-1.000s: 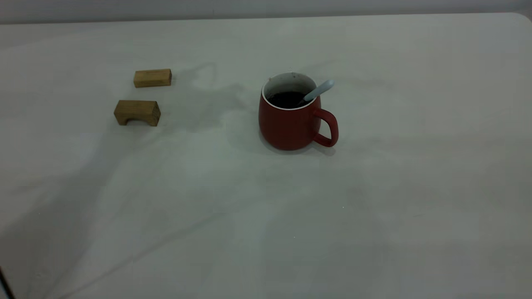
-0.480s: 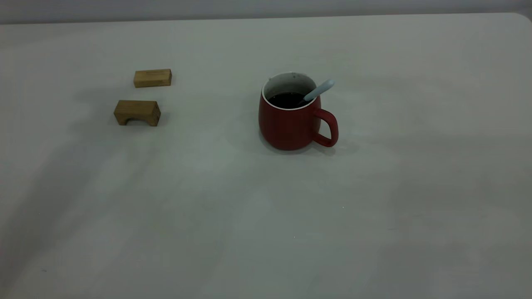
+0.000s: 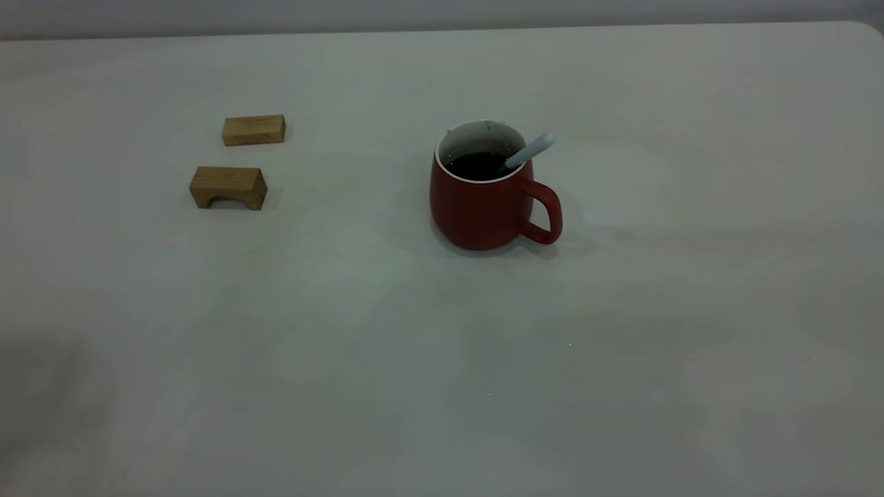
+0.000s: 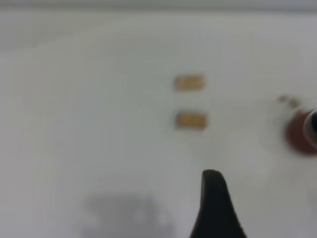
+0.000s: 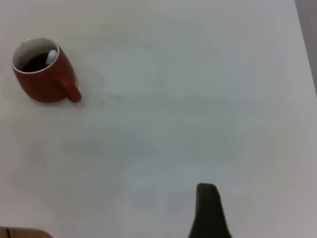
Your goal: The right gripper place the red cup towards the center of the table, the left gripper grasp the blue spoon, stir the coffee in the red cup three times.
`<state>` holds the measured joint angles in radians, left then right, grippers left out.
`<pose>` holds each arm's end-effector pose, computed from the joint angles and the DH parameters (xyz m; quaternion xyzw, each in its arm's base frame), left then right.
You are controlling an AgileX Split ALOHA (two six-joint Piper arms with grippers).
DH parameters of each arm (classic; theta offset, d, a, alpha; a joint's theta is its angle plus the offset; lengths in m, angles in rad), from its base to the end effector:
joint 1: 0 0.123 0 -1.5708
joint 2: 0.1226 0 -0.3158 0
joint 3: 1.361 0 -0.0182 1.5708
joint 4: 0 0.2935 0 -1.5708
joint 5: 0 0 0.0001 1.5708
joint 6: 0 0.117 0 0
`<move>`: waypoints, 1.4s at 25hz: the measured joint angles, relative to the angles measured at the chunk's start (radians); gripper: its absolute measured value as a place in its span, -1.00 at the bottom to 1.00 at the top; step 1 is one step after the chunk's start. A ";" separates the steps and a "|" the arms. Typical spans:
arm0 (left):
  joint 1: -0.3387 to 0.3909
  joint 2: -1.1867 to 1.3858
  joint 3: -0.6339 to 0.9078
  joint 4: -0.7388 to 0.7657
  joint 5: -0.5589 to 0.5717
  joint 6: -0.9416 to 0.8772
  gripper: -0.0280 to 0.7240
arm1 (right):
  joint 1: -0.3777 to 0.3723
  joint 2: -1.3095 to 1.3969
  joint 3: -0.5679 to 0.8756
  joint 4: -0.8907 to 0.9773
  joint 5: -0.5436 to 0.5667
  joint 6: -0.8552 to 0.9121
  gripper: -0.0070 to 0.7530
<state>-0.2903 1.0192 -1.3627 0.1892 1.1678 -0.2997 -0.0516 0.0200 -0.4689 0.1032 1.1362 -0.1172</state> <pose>0.2104 -0.0417 0.4723 -0.0056 0.9103 -0.0268 0.4131 0.0272 0.0095 0.2678 -0.0316 0.8828 0.0120 0.4686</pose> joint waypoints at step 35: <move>0.302 -1.038 0.875 -0.128 -0.038 0.262 0.59 | 0.000 0.000 0.000 0.000 0.000 0.000 0.56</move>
<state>0.0117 -0.0184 -0.4875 0.0612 1.1301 -0.0382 -0.0516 0.0200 -0.4689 0.1034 1.1362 -0.1172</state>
